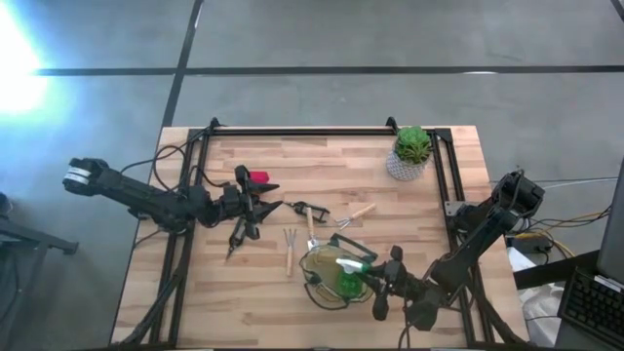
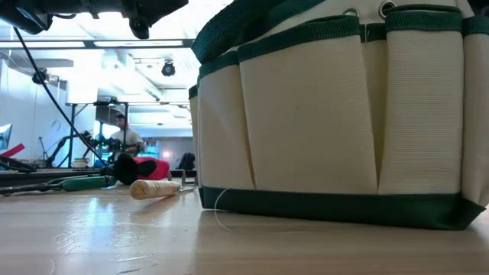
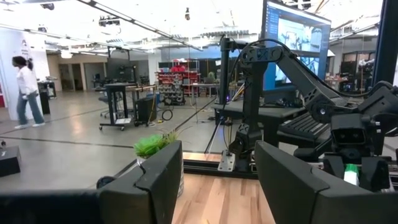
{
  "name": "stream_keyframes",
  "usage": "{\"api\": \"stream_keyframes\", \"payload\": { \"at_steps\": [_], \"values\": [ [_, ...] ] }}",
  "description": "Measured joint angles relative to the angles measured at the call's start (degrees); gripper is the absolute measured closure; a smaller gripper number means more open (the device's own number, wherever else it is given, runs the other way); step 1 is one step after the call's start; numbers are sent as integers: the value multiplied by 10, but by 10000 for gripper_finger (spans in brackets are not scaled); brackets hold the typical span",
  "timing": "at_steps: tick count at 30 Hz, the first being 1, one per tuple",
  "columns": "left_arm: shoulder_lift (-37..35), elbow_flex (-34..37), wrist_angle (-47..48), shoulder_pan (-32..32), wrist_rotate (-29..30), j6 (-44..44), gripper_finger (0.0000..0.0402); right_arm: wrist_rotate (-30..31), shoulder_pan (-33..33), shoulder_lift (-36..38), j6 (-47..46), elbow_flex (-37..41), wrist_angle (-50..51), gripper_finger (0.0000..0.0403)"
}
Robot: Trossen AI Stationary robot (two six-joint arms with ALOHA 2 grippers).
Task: Pick & Place Garden tools in Gardening bag
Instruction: Put the green spray bottle into the white gardening bag, then put the red gardening gloves into the white gardening bag
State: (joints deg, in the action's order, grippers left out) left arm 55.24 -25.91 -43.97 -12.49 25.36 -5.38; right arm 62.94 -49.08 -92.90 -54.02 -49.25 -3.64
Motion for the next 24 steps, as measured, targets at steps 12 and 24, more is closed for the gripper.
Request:
{"api": "stream_keyframes", "payload": {
  "at_steps": [12,24],
  "values": [
    [0,0,3,0,0,1,197,0,0,2,14,-13,-1,288],
    [0,0,16,-1,0,13,197,0,1,8,154,-95,0,248]
  ]
}}
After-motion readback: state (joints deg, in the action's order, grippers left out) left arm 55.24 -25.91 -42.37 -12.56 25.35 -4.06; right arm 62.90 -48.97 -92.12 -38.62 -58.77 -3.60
